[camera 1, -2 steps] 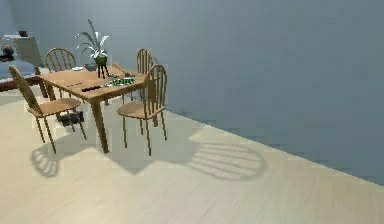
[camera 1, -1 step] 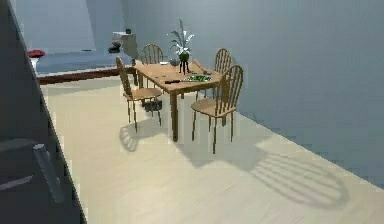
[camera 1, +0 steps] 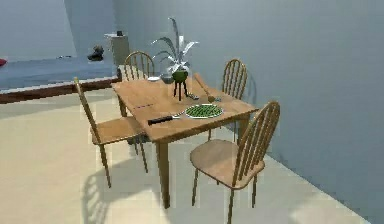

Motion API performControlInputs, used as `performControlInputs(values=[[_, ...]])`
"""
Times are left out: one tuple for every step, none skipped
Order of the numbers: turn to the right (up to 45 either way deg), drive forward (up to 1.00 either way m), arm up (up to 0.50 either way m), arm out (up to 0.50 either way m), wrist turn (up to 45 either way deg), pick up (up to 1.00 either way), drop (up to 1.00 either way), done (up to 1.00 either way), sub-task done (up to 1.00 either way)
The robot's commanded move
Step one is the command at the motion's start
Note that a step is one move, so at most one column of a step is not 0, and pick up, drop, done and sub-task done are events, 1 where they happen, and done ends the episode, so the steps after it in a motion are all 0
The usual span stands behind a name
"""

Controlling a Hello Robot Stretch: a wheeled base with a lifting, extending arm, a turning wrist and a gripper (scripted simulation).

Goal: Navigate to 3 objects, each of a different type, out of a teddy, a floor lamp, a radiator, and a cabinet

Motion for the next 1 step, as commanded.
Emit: performControlInputs(values=[[-6.0,0.00,0.00,0.00,0.0,0.00,0.00,0.00,0.00]])
